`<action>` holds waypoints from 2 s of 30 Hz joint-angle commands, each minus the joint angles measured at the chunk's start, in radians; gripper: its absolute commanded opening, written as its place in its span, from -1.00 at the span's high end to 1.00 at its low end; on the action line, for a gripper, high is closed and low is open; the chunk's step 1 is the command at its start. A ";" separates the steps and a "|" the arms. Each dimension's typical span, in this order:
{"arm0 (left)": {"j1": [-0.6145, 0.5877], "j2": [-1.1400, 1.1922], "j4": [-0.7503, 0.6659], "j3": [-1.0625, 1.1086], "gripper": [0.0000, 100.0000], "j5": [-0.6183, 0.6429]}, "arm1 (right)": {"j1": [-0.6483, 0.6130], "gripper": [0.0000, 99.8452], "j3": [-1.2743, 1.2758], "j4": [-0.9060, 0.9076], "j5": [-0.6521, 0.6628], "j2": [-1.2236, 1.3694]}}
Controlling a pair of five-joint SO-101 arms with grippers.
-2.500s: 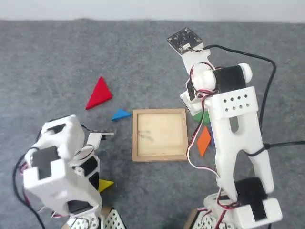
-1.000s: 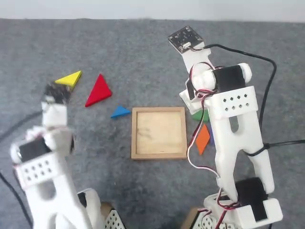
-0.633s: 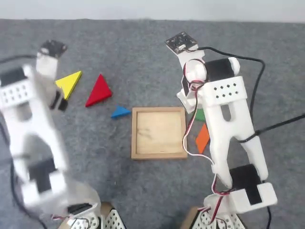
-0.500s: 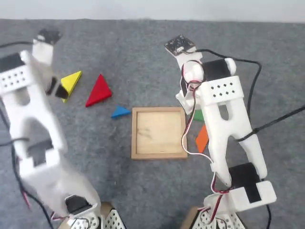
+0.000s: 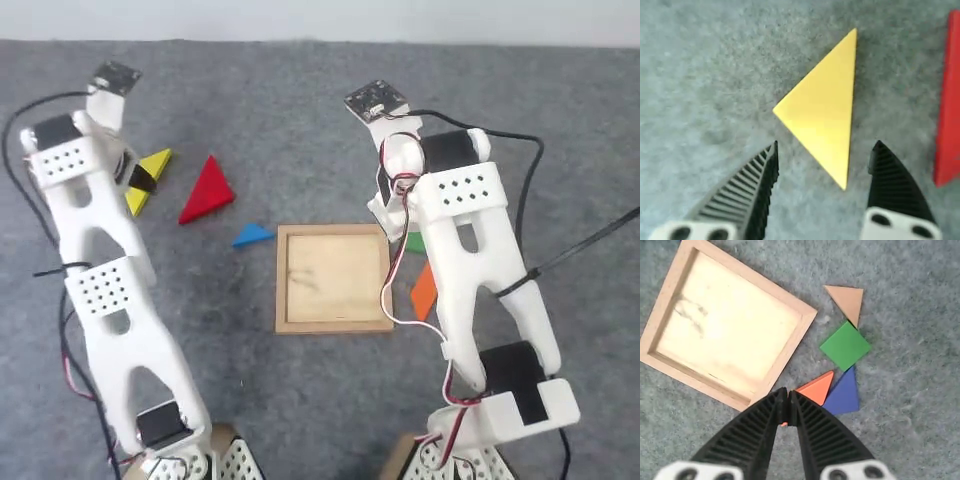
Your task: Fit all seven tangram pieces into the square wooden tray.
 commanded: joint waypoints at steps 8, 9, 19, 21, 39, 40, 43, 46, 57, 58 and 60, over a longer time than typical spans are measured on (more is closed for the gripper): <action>0.005 0.126 -0.135 -0.114 0.43 0.189 | 0.008 0.96 -0.008 -0.019 -0.005 -0.008; 0.006 0.129 -0.143 -0.114 0.42 0.189 | 0.008 0.96 -0.008 -0.019 -0.005 -0.008; 0.008 0.084 -0.158 -0.183 0.43 0.282 | 0.007 0.96 -0.008 -0.021 -0.005 -0.007; 0.041 0.072 -0.126 -0.228 0.43 0.310 | 0.005 0.96 -0.008 -0.028 -0.005 -0.007; 0.049 0.319 -0.522 -0.076 0.96 0.585 | 0.010 0.96 -0.006 -0.035 0.034 -0.007; 0.044 0.319 -0.476 -0.077 0.98 0.572 | 0.010 0.96 -0.006 -0.035 0.034 -0.007; 0.038 0.324 -0.342 -0.120 0.98 0.540 | 0.010 0.96 -0.006 -0.035 0.031 -0.007; 0.031 0.324 -0.176 -0.199 0.98 0.479 | 0.010 0.97 -0.006 -0.033 0.029 -0.007; 0.049 0.276 0.144 -0.364 0.98 0.342 | 0.010 0.97 -0.006 -0.027 0.029 -0.007; 0.049 0.276 0.146 -0.364 0.98 0.342 | 0.010 0.97 -0.006 -0.027 0.029 -0.007; 0.048 0.276 0.149 -0.364 0.98 0.342 | 0.010 0.97 -0.006 -0.027 0.029 -0.007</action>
